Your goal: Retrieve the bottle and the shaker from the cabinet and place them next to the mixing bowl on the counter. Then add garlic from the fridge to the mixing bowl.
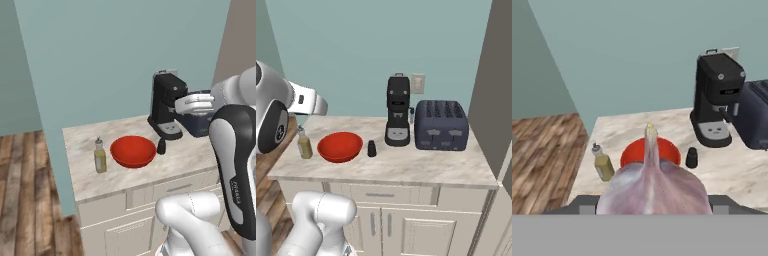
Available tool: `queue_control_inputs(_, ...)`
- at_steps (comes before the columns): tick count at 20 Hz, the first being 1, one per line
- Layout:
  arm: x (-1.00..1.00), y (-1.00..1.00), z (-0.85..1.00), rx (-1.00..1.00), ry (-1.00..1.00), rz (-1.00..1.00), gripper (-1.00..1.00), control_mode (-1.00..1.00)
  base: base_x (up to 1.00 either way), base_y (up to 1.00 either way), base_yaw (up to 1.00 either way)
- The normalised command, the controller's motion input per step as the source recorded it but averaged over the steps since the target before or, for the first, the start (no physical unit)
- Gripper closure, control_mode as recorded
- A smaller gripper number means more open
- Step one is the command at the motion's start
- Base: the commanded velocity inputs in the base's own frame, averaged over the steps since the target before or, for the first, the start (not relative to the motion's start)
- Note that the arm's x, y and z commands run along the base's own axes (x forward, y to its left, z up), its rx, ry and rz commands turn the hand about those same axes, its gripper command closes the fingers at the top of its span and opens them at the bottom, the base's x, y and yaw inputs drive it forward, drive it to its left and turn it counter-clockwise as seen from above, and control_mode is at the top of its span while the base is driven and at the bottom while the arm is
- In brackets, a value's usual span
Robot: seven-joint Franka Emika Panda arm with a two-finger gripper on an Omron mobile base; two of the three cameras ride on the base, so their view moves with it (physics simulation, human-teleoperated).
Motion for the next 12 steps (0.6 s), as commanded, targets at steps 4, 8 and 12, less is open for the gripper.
queue_control_inputs(4,0.00,0.00,0.00,0.00,0.00,0.00,1.00,1.00,0.30,-0.33,0.00)
queue_control_inputs(8,0.00,0.00,0.00,0.00,0.00,0.00,1.00,1.00,0.65,0.00,0.00)
queue_control_inputs(12,0.00,0.00,0.00,0.00,0.00,0.00,1.00,1.00,0.18,0.00,0.00)
